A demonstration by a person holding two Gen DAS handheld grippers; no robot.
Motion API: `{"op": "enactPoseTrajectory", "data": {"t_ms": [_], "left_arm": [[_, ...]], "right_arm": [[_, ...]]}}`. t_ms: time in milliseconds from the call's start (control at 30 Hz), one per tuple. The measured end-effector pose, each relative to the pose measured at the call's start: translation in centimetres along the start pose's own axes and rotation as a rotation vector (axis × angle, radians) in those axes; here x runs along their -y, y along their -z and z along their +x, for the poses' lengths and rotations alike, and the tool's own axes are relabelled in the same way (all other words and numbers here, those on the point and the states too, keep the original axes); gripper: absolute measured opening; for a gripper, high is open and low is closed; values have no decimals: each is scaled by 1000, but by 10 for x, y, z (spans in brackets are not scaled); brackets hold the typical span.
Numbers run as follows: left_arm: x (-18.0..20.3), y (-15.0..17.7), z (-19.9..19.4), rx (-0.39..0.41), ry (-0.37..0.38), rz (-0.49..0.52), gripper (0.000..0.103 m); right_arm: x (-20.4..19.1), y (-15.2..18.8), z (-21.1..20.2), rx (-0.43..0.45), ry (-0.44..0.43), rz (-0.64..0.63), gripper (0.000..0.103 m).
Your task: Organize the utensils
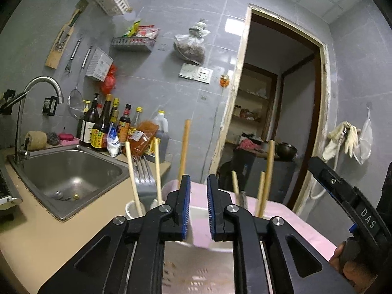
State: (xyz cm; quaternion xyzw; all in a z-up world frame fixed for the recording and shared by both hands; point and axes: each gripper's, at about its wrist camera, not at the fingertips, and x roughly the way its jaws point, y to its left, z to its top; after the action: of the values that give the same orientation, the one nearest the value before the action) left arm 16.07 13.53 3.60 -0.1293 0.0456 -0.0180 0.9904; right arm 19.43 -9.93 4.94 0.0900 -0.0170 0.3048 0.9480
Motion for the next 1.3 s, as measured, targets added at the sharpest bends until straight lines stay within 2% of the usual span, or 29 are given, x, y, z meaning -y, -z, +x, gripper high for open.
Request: {"op": "enactPoseTrajectory", "data": {"t_ms": [67,200,333,500,600,667,733,867,1100,1300], "left_arm": [[4,1,-7,-15,13,3,18],[10,1,-23,-40,49,-7,43],[18,2,-39,-83,79,6,48],[29,8,-58,-122,105,27,71],[36,14,-70,-147,120,37,78],[39,18,-75,-159,124,48,82],[43,23,-82,-170,124,62,83],[45,34,-94,-186,108,69,88],[46,54,-117,-178,48,97,89],[48,63,-127,-182,27,115,89]], "right_arm": [[1,0,-8,-14,11,2,55],[4,-1,-30,-37,53,-1,66],[7,-1,-55,-81,108,-6,77],[11,0,-86,-145,171,11,86],[14,0,-107,-173,207,30,92],[15,0,-118,-184,223,32,99],[14,-1,-131,-187,243,26,103],[8,-2,-152,-190,291,-8,103],[-10,4,-186,-191,387,-91,103],[-21,12,-199,-196,407,-120,103]]}}
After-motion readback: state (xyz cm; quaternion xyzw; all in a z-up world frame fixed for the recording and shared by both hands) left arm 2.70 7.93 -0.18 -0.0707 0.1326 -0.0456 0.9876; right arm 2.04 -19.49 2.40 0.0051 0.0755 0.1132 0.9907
